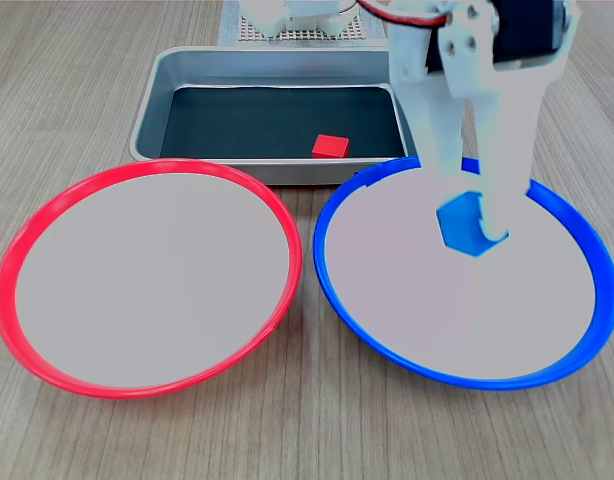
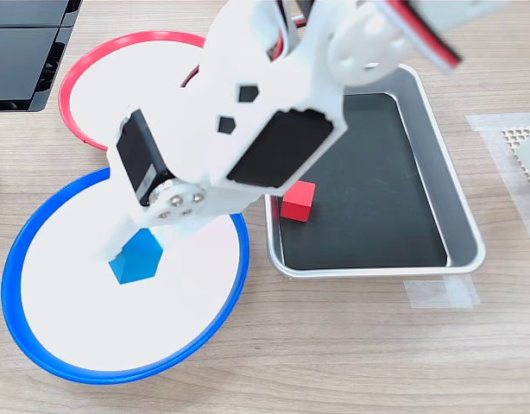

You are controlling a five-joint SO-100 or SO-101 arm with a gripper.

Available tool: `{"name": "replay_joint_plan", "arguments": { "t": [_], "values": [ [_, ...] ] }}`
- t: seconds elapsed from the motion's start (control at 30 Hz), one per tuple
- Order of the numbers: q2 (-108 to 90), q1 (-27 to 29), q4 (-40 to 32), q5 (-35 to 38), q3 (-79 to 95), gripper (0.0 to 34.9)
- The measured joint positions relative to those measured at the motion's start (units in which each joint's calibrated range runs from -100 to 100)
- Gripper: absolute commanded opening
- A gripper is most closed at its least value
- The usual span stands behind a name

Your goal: Move two blocks from tray to matching dishes

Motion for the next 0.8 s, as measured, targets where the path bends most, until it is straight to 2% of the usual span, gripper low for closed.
{"name": "replay_joint_plan", "arguments": {
  "t": [0.03,0.1,0.13,0.17,0.23,0.33,0.43,0.5,0.6,0.63,0.73,0.8],
  "values": [
    [0.17,0.00,-0.49,0.63,0.27,24.4],
    [0.09,0.27,-0.57,1.71,1.63,22.1],
    [-0.51,0.35,0.08,1.81,2.45,18.3],
    [-2.05,0.80,2.12,2.39,3.27,7.6],
    [-5.03,1.95,5.87,2.49,3.45,0.4],
    [-11.34,4.51,15.66,5.08,4.17,0.4],
    [-18.76,8.94,27.65,10.74,7.80,1.1],
    [-22.76,13.36,34.01,16.21,11.62,8.2],
    [-26.43,16.28,34.91,21.88,17.33,16.7],
    [-27.37,17.35,34.09,23.79,19.87,18.2],
    [-27.88,18.05,29.20,27.16,25.77,20.7],
    [-27.88,16.90,27.16,27.89,27.04,20.9]
  ]
}}
